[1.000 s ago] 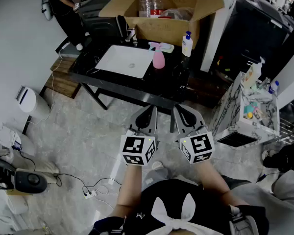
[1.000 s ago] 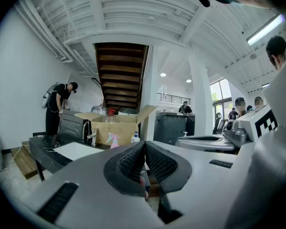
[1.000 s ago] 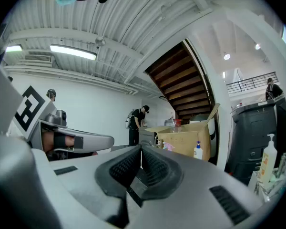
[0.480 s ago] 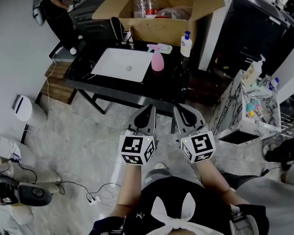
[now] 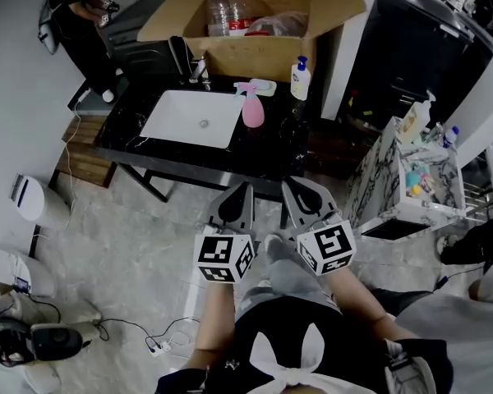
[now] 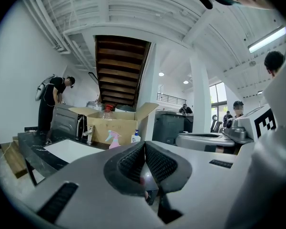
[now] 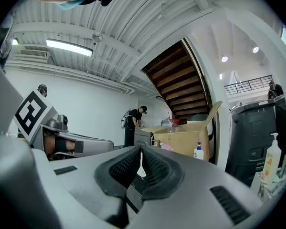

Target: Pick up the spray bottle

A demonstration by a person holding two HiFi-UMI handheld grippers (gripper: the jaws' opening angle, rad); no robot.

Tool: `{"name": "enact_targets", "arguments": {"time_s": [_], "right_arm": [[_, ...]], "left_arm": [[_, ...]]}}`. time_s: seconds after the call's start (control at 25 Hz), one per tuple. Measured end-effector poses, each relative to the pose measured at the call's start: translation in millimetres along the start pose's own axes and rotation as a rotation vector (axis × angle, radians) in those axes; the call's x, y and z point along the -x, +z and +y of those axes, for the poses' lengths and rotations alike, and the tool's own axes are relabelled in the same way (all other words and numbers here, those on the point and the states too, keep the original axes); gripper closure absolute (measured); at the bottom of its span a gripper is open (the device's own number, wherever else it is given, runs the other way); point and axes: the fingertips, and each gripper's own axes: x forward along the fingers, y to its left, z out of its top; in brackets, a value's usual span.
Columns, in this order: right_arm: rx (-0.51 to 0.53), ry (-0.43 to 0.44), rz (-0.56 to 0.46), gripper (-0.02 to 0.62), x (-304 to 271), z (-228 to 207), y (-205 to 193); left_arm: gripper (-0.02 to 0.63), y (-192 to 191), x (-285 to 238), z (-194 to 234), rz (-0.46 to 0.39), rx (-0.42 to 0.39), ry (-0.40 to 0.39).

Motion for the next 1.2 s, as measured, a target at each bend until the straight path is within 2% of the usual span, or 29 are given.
{"name": "enact_targets", "arguments": {"time_s": [0.52,1.2], "right_arm": [[-0.026,0.001,-0.008,0.569,-64.8,-35.5,3.4],[-0.037,0.025,-0.024,0.566,-158.5,-77.1,13.8]], "left_arm": [[0.580,2.6,-60.4,38.1,0.046,0.000,-0.005],[0.580,10.7,-132.1,96.4,0.064,0.005,0.019]]}}
